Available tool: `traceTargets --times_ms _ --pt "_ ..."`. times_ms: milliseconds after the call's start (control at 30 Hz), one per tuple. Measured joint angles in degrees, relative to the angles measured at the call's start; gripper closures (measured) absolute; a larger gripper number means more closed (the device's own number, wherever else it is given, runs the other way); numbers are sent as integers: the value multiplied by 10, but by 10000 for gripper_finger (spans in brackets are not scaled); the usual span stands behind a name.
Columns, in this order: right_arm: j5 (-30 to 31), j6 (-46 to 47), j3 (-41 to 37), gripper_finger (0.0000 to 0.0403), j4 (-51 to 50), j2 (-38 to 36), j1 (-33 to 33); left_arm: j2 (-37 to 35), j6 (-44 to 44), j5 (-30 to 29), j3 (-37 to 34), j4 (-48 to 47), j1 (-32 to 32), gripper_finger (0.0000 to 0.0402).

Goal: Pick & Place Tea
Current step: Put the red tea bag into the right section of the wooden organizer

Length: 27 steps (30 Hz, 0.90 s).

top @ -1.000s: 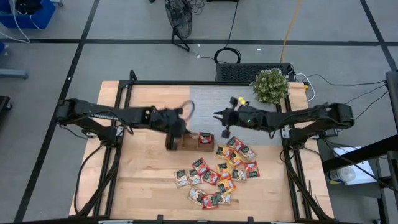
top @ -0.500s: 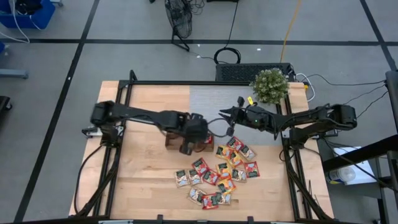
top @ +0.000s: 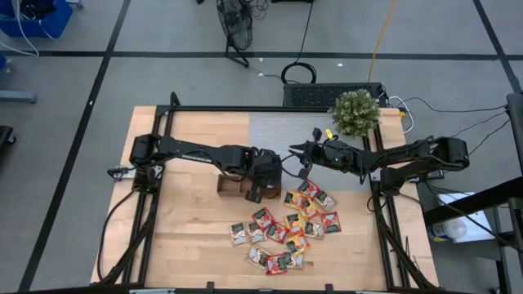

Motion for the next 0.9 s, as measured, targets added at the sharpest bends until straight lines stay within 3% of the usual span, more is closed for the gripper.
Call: traceTargets --times_ms 700,900 --pt "0 -1 0 358 1 0 0 41 -22 12 -5 9 -3 401" --pt "0 -1 0 358 -1 0 0 41 -22 -16 -5 8 2 400"
